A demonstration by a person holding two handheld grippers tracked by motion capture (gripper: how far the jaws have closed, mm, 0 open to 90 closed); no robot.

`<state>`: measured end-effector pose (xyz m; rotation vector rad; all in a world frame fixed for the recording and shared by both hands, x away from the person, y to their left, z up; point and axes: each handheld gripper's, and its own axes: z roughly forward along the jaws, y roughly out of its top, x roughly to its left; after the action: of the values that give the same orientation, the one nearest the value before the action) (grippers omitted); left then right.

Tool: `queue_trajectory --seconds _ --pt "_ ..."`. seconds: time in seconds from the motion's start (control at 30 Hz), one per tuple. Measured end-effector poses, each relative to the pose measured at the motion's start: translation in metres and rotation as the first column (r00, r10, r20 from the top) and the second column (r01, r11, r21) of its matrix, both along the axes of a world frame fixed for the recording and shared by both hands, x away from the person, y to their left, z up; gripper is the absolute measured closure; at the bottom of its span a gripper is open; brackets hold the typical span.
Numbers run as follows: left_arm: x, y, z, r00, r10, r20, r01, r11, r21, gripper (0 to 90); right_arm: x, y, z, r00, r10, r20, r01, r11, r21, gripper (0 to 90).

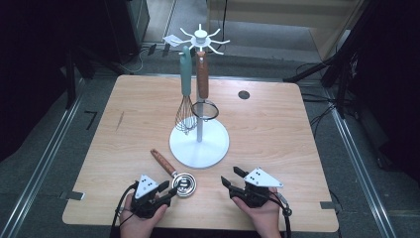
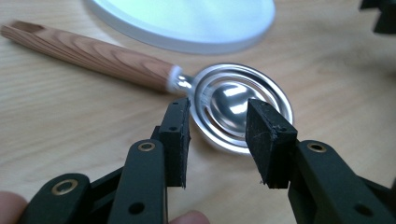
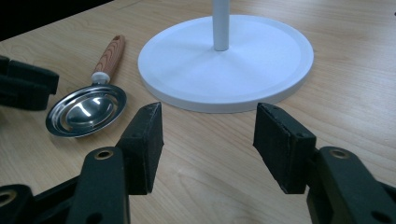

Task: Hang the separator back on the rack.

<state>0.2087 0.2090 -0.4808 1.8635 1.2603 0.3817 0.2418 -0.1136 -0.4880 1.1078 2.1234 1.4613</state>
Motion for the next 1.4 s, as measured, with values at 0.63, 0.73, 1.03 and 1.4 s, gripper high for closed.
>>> queue_trajectory --seconds 0.63,0.73,1.03,1.4 --pt "0.004 -0.039 -0.012 0.9944 -0.093 -0.049 0.096 0.9937 0.057 72.2 -0.01 0.018 -0.001 0.9984 0.055 0.013 -0.055 0.9982 0.024 56.2" --pt "0.001 -0.045 -0.013 0.9943 -0.096 -0.048 0.098 0.994 0.049 70.6 -0.011 0.02 -0.001 0.9979 0.064 0.014 -0.064 0.9977 0.02 60.5" --pt "-0.007 -0.067 -0.016 0.9921 -0.116 -0.048 0.116 0.9932 0.005 70.1 -0.016 0.03 -0.001 0.99 0.131 -0.053 -0.131 0.9914 0.008 86.7" --pt "-0.011 -0.066 -0.009 0.9893 -0.145 0.017 0.145 0.9893 -0.013 58.6 -0.015 0.033 -0.004 0.9866 0.152 -0.059 -0.153 0.988 -0.017 81.5"
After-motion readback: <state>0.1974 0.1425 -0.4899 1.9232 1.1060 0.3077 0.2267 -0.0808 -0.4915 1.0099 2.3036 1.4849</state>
